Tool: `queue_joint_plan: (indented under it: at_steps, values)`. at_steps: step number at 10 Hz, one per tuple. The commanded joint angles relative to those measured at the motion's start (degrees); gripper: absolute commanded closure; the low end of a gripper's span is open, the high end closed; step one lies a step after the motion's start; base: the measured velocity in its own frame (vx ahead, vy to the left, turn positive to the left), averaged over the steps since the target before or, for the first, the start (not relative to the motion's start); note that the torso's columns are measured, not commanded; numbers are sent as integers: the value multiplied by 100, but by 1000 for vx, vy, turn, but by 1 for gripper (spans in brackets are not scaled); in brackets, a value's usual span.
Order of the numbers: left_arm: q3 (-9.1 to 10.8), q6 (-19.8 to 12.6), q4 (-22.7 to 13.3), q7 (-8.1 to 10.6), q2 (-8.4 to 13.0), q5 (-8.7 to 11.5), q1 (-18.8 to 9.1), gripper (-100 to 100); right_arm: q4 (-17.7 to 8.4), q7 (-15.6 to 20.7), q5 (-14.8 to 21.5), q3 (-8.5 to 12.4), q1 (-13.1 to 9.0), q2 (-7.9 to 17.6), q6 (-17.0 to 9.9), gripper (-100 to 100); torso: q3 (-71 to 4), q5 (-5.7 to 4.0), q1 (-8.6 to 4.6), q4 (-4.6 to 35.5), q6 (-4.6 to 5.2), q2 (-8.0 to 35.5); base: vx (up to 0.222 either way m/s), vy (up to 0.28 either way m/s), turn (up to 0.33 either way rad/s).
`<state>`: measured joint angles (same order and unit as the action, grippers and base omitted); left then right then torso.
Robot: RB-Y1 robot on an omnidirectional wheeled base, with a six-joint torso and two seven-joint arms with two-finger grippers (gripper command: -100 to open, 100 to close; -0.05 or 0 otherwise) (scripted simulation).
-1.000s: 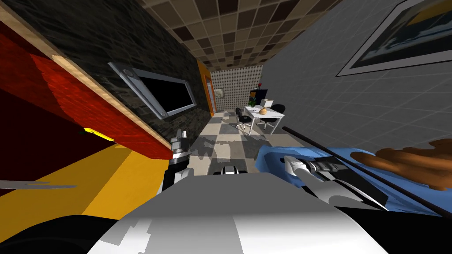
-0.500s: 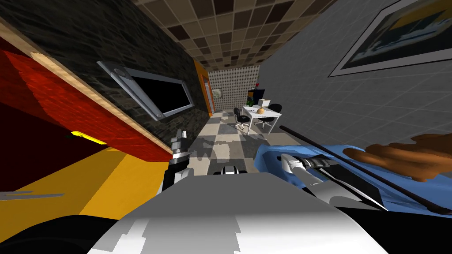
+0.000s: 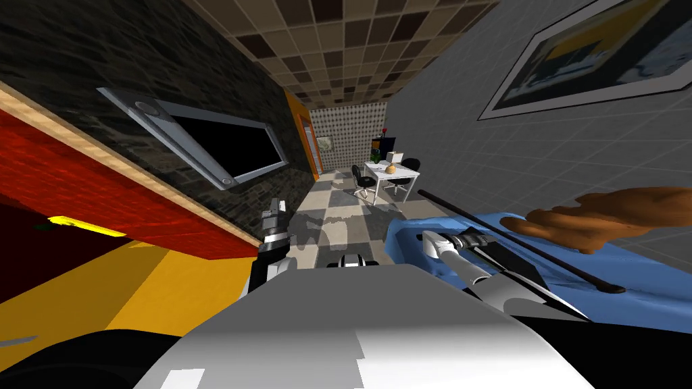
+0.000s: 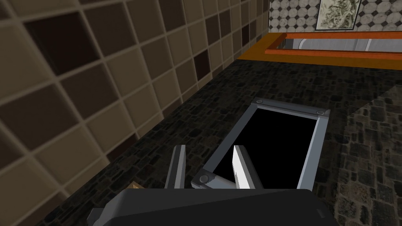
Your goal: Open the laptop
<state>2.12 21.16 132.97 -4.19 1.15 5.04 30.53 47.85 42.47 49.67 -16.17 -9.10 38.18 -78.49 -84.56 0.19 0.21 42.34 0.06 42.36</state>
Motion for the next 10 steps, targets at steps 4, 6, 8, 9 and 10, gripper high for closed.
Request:
queue_joint_plan:
  at_steps: [4,6,8,9,10]
  values:
    - [0,0,0,0,0,0,0,0,903,468,-320,-665,-202,39,-543,-100,0,-15,-17,-4,-3,-5,19,-35,-169]
    - [-1,0,0,0,0,0,-1,0,1150,653,-452,-934,-269,52,-757,-100,1,-17,-15,-5,-8,-4,8,-20,-85]
    - [1,0,0,0,0,0,0,0,1592,838,-584,-1203,-335,65,-972,-100,-4,-21,-32,-7,-1,-12,27,-44,-273]
    - [0,0,0,0,0,0,-1,0,1637,832,-572,-1103,-223,109,-978,-100,-3,-21,-23,-7,-12,-10,7,-15,4]
    - [-1,0,0,0,0,0,-1,0,1671,852,-577,-1117,-220,111,-1003,0,0,-17,-13,-5,-8,-5,0,0,0]
